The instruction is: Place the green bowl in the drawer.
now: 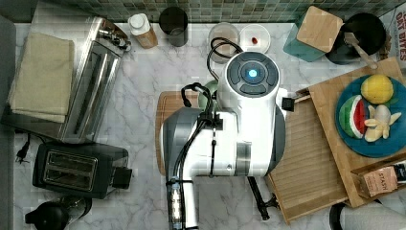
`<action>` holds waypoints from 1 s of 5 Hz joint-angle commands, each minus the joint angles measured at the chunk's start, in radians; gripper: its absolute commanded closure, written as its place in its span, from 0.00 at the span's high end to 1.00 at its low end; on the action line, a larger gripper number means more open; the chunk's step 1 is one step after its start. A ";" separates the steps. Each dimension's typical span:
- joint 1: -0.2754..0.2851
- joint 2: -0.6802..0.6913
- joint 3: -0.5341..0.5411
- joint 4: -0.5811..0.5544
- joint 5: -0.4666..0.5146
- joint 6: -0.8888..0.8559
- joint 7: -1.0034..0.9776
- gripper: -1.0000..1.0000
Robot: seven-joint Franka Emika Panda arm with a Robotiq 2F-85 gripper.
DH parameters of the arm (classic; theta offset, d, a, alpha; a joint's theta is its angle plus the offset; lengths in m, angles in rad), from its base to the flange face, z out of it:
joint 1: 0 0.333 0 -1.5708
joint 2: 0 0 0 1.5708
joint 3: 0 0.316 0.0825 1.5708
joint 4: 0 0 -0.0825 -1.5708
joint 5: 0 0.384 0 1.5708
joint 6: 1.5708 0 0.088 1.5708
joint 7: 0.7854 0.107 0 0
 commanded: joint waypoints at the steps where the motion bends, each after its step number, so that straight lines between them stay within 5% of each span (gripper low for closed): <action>1: -0.004 -0.001 0.003 0.000 0.000 0.000 0.000 0.00; 3: -0.066 -0.151 -0.063 -0.182 -0.038 0.116 -0.146 0.00; 5: -0.146 -0.187 -0.199 -0.237 0.035 0.167 -0.387 0.00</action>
